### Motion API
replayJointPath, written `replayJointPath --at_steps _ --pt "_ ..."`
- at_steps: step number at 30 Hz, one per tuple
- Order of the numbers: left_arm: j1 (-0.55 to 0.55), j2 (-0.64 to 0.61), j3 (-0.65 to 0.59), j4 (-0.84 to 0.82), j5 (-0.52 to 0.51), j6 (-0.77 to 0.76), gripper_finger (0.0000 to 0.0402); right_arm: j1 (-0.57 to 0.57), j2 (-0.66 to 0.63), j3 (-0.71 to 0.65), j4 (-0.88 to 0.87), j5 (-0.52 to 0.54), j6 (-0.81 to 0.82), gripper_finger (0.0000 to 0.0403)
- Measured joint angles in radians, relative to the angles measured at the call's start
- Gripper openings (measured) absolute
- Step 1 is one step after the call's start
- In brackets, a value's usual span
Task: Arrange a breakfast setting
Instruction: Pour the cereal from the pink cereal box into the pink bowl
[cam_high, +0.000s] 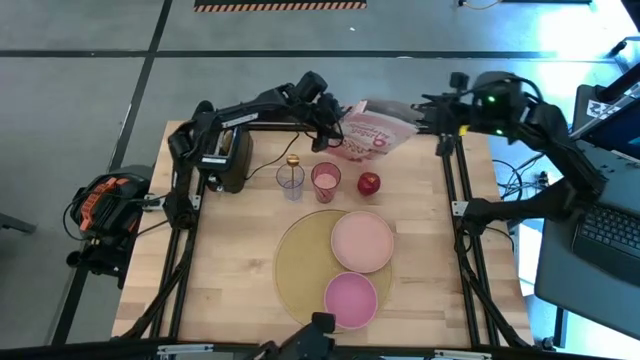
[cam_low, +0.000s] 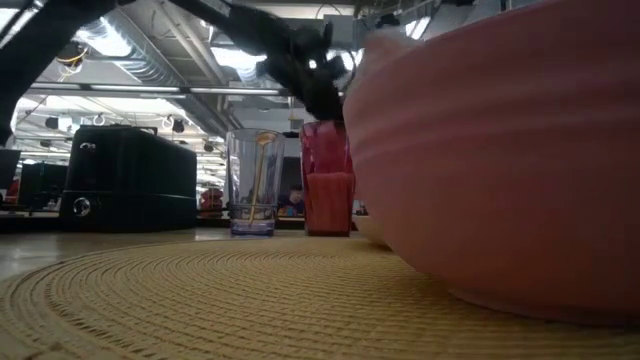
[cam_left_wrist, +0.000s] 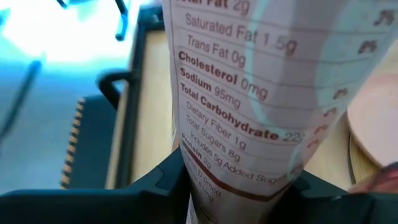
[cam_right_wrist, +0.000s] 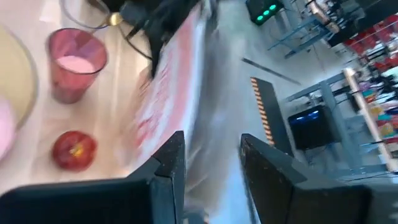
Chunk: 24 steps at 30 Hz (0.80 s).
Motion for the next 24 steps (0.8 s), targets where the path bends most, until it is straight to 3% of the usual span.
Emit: replayJointPath --at_steps 6,14,18,24 --pt "-0.001 -0.106 0.000 -0.011 -0.026 0.022 0.0130 0.000 -0.090 -0.085 -0.072 -0.015 0.060 0.0127" --pt "0.000 -0.244 0.002 -0.168 -0.111 0.067 0.0130 0.000 -0.256 -0.367 -0.093 -0.020 0.104 0.0127" --pt "-0.001 -0.305 0.001 -0.192 -0.132 0.069 0.0130 0.000 -0.385 -0.580 0.113 -0.048 0.170 0.0127" --pt "-0.036 -0.394 0.004 -0.252 -0.120 0.062 0.0130 0.000 -0.697 -0.933 0.545 -0.120 0.238 0.0127"
